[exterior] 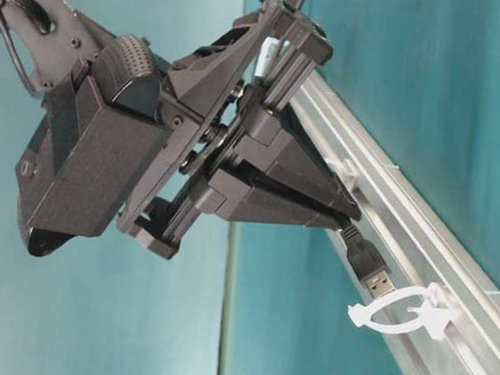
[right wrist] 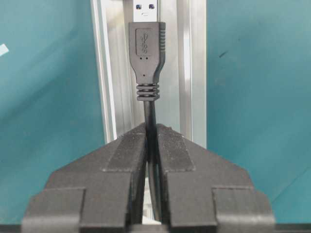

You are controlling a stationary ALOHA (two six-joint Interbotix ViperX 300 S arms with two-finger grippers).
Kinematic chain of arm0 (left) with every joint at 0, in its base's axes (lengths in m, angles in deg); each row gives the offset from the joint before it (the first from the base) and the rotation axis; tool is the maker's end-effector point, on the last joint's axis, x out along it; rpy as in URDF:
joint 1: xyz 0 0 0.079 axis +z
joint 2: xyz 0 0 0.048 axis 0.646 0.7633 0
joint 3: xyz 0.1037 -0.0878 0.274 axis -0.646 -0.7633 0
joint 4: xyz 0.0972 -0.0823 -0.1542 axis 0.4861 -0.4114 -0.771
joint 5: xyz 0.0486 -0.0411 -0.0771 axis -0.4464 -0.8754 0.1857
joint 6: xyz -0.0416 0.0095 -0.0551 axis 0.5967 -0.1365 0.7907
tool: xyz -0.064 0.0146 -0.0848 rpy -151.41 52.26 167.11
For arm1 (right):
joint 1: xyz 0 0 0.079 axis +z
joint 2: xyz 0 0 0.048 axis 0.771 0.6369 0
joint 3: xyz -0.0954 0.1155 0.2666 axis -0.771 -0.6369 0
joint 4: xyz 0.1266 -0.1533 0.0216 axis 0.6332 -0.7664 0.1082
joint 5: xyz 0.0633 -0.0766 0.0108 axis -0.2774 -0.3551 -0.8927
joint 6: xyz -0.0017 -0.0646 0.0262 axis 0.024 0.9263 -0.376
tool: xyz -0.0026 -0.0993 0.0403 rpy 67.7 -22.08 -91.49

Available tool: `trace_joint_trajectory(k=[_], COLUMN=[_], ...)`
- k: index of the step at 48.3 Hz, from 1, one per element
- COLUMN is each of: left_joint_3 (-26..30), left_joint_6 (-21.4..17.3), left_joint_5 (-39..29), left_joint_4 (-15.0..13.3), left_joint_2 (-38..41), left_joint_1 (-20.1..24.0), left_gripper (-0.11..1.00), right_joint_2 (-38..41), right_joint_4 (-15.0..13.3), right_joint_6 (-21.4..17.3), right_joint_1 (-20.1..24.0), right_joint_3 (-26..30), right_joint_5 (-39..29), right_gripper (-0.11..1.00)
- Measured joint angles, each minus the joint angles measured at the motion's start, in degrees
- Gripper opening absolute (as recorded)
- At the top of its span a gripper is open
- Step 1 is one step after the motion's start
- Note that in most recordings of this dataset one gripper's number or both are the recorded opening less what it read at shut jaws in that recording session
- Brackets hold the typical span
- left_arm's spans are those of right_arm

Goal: Pass the USB cable through three rings with both arms.

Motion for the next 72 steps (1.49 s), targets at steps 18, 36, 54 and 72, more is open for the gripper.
trace_joint_trajectory(k=[18,36,54,72], left_joint_3=[-0.44,-0.53,-0.79,-0.79], left_joint_6=[0.09,0.09,0.09,0.09], left_joint_5=[-0.18,-0.18,-0.26,-0.26], left_joint_4=[0.00,0.00,0.00,0.18], left_joint_2=[-1.05,-1.23,-1.23,-1.23], left_joint_1=[-0.35,-0.35,-0.35,-0.35], left_gripper=[0.95,0.94,0.94,0.94], right_joint_2=[1.23,2.81,3.60,3.87], right_joint_4=[0.00,0.97,1.58,1.67], right_joint_6=[-0.09,-0.09,-1.32,-3.96], right_joint_1=[1.14,2.46,3.78,5.63], right_joint_3=[1.76,3.87,6.06,6.15], right_joint_5=[0.26,0.00,-1.05,-1.14], right_gripper=[0.08,0.08,0.08,0.08])
